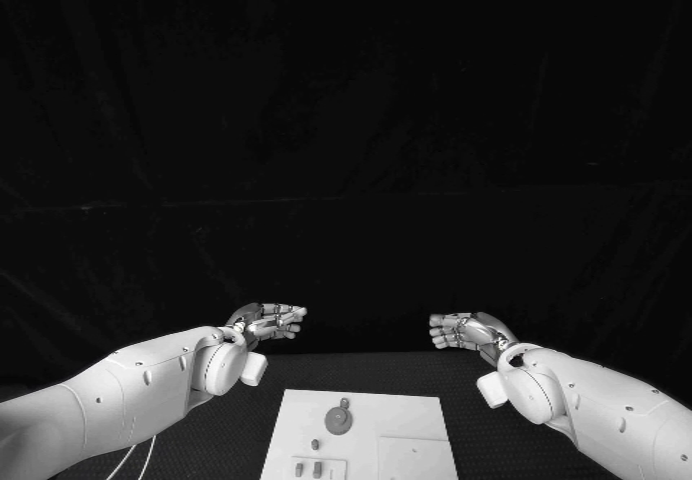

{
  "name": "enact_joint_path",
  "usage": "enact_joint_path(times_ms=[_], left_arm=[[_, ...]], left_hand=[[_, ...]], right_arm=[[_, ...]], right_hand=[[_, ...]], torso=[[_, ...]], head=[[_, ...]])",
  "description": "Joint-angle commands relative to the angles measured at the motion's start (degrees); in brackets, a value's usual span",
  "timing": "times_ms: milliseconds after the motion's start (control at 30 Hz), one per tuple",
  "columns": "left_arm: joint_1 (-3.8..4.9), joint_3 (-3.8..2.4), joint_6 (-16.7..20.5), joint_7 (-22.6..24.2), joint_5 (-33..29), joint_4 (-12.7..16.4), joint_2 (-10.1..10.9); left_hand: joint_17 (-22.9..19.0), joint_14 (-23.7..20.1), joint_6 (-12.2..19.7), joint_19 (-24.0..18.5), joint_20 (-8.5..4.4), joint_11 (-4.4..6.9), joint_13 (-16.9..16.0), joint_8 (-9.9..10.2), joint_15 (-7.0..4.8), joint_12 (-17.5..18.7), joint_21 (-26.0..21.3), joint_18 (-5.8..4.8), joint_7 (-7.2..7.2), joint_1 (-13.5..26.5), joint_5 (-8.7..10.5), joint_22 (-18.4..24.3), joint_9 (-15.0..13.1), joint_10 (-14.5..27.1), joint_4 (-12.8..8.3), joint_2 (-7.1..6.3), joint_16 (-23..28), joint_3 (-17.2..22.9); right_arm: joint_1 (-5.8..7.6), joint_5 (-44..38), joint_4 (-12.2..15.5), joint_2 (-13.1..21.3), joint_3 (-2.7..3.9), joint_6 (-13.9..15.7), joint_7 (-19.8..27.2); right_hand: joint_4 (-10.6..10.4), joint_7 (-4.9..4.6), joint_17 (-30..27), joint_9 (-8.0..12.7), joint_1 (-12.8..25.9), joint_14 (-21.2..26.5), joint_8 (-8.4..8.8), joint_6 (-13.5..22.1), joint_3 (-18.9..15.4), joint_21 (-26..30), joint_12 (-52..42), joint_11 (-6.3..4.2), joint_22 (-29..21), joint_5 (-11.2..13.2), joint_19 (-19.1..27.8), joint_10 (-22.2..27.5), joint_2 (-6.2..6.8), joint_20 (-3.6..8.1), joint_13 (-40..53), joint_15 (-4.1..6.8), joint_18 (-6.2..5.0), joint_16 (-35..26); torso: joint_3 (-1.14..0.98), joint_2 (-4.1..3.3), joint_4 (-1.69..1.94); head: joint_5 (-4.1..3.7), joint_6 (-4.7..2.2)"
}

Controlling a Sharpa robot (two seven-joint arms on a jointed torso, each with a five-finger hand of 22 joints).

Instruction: Assemble the parts on the task board

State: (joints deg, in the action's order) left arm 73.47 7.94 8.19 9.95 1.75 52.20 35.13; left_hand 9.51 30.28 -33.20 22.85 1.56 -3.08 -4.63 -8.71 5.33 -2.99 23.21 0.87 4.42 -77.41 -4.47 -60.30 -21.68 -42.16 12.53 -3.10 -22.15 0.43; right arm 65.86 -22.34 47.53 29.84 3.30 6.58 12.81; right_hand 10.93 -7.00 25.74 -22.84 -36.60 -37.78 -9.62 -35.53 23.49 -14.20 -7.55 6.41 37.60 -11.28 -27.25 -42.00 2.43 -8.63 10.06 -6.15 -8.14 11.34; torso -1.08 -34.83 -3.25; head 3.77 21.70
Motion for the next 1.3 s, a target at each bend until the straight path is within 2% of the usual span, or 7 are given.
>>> enact_joint_path(times_ms=[33, 67, 233, 267, 667, 967, 1300], left_arm=[[-0.21, -0.23, 0.9, 0.5, 0.0, 0.9, 0.2], [-0.39, -0.33, 1.4, 0.7, 0.0, 1.4, 0.3], [-2.1, -1.34, 6.0, 3.3, -0.3, 6.2, 1.5], [-2.55, -1.6, 7.2, 3.9, -0.3, 7.4, 1.8], [-10.19, -6.1, 27.6, 15.2, -1.3, 29.0, 7.3], [-13.13, -7.83, 35.5, 19.6, -1.7, 37.3, 9.4], [-13.3, -7.94, 35.9, 19.8, -1.7, 37.8, 9.6]], left_hand=[[-9.5, -30.3, 33.2, -22.9, -1.56, 3.08, 4.6, 8.7, -5.33, 3.0, -23.2, -0.87, -4.42, 24.6, 4.47, 19.1, 21.7, 42.2, -12.5, 3.1, 22.2, -0.4], [-9.5, -30.3, 33.2, -22.9, -1.56, 3.08, 4.6, 8.7, -5.33, 3.0, -23.2, -0.87, -4.42, 26.5, 4.47, 60.3, 21.7, 42.2, -12.5, 3.1, 22.2, -0.4], [-9.5, -30.3, 33.2, -22.9, -1.56, 3.08, 4.6, 8.7, -5.33, 3.0, -23.2, -0.87, -4.42, 36.3, 4.47, 60.3, 21.7, 42.2, -12.5, 3.1, 22.2, -0.4], [-9.5, -30.3, 33.2, -22.9, -1.56, 3.08, 4.6, 8.7, -5.33, 3.0, -23.2, -0.87, -4.42, 77.4, 4.47, 60.3, 21.7, 42.2, -12.5, 3.1, 22.2, -0.4], [-9.5, -30.3, 33.2, -22.9, -1.56, 3.08, 4.6, 8.7, -5.33, 3.0, -23.2, -0.87, -4.42, 77.4, 4.47, 60.3, 21.7, 42.2, -12.5, 3.1, 22.2, -0.4], [-9.5, -30.3, 33.2, -22.9, -1.56, 3.08, 4.6, 8.7, -5.33, 3.0, -23.2, -0.87, -4.42, 77.4, 4.47, 60.3, 21.7, 42.2, -12.5, 3.1, 22.2, -0.4], [-9.5, -30.3, 33.2, -22.9, -1.56, 3.08, 4.6, 8.7, -5.33, 3.0, -23.2, -0.87, -4.42, 77.4, 4.47, 60.3, 21.7, 42.2, -12.5, 3.1, 22.2, -0.4]], right_arm=[[-0.08, 0.4, 0.9, 0.3, -0.03, 0.7, 0.3], [-0.15, 0.7, 1.4, 0.5, -0.07, 1.2, 0.6], [-0.8, 3.2, 6.2, 2.2, -0.45, 5.5, 2.5], [-0.97, 3.9, 7.4, 2.6, -0.54, 6.6, 3.0], [-3.97, 15.6, 29.6, 10.4, -2.29, 26.2, 11.9], [-5.47, 21.4, 40.7, 14.2, -3.16, 36.0, 16.3], [-5.7, 22.3, 42.4, 14.9, -3.3, 37.5, 17.0]], right_hand=[[-10.9, 7.0, -25.7, 22.8, 36.6, 37.8, 9.62, 35.5, -23.5, 14.2, 7.6, -6.41, -37.6, 11.3, 27.2, 42.0, -2.43, 8.63, -10.1, 6.15, 8.14, -11.3], [-10.9, 7.0, -25.7, 22.8, 36.6, 37.8, 9.62, 35.5, -23.5, 14.2, 7.6, -6.41, -37.6, 11.3, 27.2, 42.0, -2.43, 8.63, -10.1, 6.15, 8.14, -11.3], [-10.9, 7.0, -25.7, 22.8, 36.6, 37.8, 9.62, 35.5, -23.5, 14.2, 7.6, -6.41, -37.6, 11.3, 27.2, 42.0, -2.43, 8.63, -10.1, 6.15, 8.14, -11.3], [-10.9, 7.0, -25.7, 22.8, 36.6, 37.8, 9.62, 35.5, -23.5, 14.2, 7.6, -6.41, -37.6, 11.3, 27.2, 42.0, -2.43, 8.63, -10.1, 6.15, 8.14, -11.3], [-10.9, 7.0, -25.7, 22.8, 36.6, 37.8, 9.62, 35.5, -23.5, 14.2, 7.6, -6.41, -37.6, 11.3, 27.2, 42.0, -2.43, 8.63, -10.1, 6.15, 8.14, -11.3], [-10.9, 7.0, -25.7, 22.8, 36.6, 37.8, 9.62, 35.5, -23.5, 14.2, 7.6, -6.41, -37.6, 11.3, 27.2, 42.0, -2.43, 8.63, -10.1, 6.15, 8.14, -11.3], [-10.9, 7.0, -25.7, 22.8, 36.6, 37.8, 9.62, 35.5, -23.5, 14.2, 7.6, -6.41, -37.6, 11.3, 27.2, 42.0, -2.43, 8.63, -10.1, 6.15, 8.14, -11.3]], torso=[[0.1, 0.1, 0.1], [0.12, 0.17, 0.17], [0.31, 0.87, 0.79], [0.36, 1.05, 0.94], [1.01, 3.4, 3.02], [1.08, 3.65, 3.25], [1.08, 3.65, 3.25]], head=[[-0.15, 0.37], [-0.23, 0.63], [-0.94, 3.04], [-1.12, 3.66], [-3.51, 11.8], [-3.77, 12.68], [-3.77, 12.68]])
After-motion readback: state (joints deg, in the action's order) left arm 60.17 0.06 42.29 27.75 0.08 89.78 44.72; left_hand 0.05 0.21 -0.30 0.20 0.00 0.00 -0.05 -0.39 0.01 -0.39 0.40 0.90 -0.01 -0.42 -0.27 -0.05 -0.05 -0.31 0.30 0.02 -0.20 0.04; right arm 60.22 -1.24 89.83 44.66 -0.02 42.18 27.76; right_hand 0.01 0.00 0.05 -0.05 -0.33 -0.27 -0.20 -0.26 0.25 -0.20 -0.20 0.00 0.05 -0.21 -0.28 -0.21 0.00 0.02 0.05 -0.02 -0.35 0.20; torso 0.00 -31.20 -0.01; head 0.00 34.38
